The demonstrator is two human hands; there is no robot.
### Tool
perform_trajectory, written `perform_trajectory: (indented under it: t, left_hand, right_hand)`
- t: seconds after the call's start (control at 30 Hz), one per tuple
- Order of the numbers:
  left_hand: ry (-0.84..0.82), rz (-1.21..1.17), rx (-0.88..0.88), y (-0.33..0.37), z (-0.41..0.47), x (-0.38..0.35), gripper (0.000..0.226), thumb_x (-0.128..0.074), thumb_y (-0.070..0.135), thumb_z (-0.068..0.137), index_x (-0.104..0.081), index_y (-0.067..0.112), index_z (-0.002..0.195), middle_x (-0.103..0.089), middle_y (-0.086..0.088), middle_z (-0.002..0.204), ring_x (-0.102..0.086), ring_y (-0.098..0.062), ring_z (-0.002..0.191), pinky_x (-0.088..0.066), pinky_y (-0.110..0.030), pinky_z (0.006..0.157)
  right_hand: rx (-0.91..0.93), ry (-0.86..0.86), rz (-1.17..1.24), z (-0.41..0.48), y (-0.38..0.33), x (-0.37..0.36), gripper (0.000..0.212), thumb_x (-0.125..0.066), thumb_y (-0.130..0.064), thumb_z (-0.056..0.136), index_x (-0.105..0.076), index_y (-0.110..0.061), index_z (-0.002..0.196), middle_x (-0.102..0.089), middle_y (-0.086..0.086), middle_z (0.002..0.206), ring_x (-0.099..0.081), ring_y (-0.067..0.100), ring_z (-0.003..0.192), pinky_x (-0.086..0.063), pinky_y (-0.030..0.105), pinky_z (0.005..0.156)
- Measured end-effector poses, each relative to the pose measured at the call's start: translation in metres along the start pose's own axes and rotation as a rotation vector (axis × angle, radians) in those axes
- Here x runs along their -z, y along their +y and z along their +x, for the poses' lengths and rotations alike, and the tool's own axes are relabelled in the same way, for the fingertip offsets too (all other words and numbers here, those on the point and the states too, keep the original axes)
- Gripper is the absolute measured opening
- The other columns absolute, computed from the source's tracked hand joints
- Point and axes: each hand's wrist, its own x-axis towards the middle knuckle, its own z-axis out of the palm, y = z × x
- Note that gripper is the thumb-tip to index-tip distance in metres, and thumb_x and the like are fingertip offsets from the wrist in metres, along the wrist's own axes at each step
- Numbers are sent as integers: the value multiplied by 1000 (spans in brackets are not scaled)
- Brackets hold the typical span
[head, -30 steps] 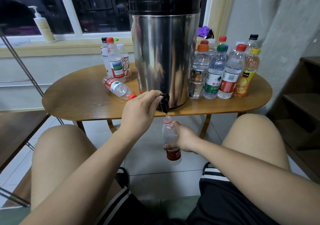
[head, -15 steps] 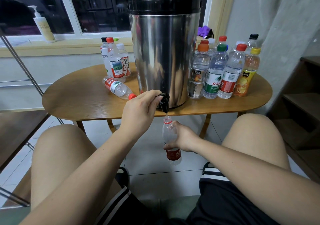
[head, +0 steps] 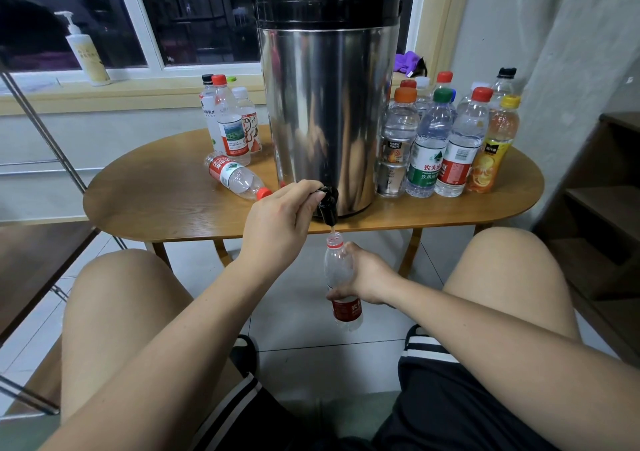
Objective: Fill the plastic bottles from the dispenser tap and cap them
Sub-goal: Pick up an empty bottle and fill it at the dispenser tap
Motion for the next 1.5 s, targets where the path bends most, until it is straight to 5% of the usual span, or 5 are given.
perform_trajectory:
  t: [0.37, 1.5]
  left_hand:
    - [-6, -16, 6, 2, -1, 2, 16, -59, 29, 113, -72, 20, 116, -72, 7, 94, -64, -12, 83, -52, -37, 68]
    - [11, -19, -4, 1, -1, 0, 15, -60, 27, 113, -72, 19, 114, -70, 9, 92, -60, -9, 80, -47, -29, 66]
  right_hand:
    - [1, -7, -15, -1, -2, 0, 86, -103, -43, 68, -43, -32, 129, -59, 0, 134, -61, 24, 114, -49, 31, 80]
    - [11, 8, -9, 0, 0, 1, 89, -103, -44, 67, -45, -32, 133, -61, -1, 133, -63, 26, 117, -52, 35, 83]
